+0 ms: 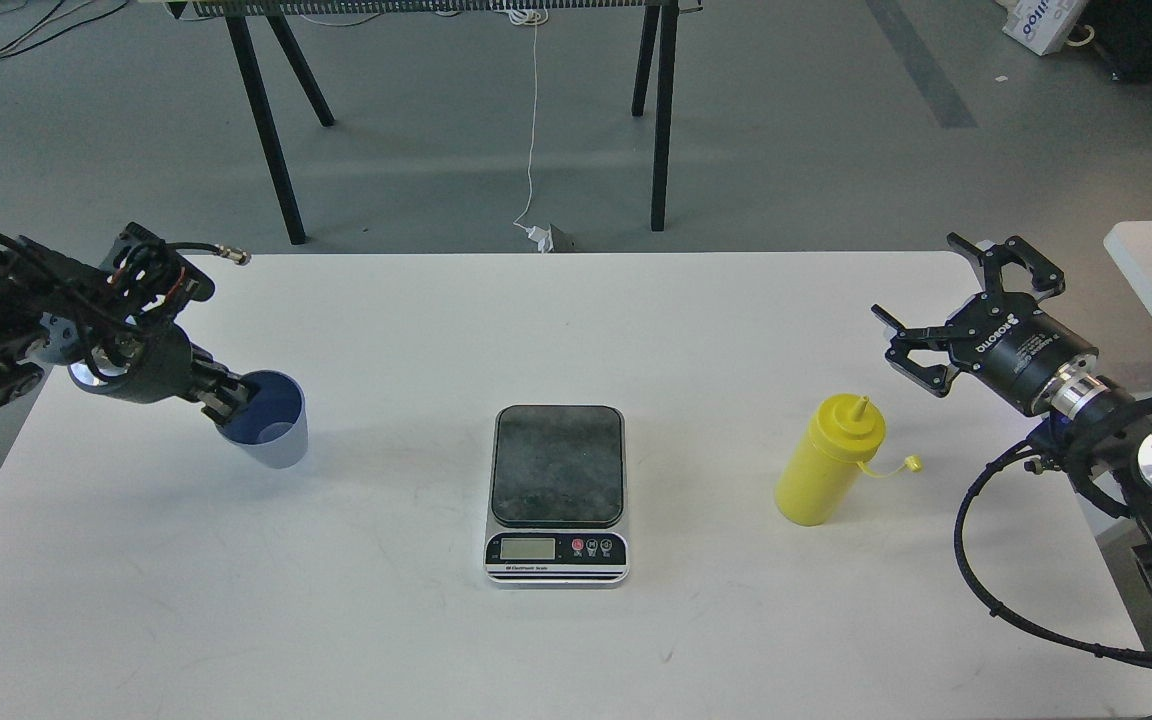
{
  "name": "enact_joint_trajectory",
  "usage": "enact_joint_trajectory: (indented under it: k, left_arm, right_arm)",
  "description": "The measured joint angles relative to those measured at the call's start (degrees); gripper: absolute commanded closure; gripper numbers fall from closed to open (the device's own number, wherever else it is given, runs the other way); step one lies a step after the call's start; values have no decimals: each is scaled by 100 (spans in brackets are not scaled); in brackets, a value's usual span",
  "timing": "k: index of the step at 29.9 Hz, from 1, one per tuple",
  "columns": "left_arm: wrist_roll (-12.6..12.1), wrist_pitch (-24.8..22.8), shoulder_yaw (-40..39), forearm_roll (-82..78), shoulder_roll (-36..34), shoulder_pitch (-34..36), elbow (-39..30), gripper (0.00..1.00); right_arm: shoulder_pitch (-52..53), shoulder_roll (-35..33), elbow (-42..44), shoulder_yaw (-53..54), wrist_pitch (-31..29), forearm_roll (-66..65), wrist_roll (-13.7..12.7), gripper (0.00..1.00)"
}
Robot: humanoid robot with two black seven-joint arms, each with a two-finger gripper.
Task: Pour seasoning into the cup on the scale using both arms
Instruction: 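Lift the blue cup and carry it onto the scale, then release the cup on the scale and raise the left gripper away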
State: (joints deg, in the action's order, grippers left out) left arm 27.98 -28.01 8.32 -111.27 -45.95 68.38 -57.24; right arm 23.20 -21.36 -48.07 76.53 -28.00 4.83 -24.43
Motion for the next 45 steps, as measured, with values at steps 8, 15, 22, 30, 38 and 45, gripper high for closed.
enact_joint_trajectory:
  k: [8,15,22,30,38,45]
  left_arm:
    - [0,-1,-70,1257,264,1242,-828,97]
    - [2,0,-207,1727,1716,1464,-605,97]
    - [2,1,-78,1169,2612,887,-64,97]
    - [2,1,-70,951,2669,453,103,97]
    - [2,1,-67,802,2656,392,194,94]
    - [2,1,-67,838,2653,391,196,59]
  right_arm:
    - [0,4,0,12,0,0,0,1]
    - [8,6,-1,24,0,0,-4,1]
    - [10,-8,-1,35,0,0,-2,1]
    - [1,7,-1,38,0,0,-1,1]
    - [-6,17,-1,30,0,0,0,1]
    - [-16,18,-1,33,0,0,0,1]
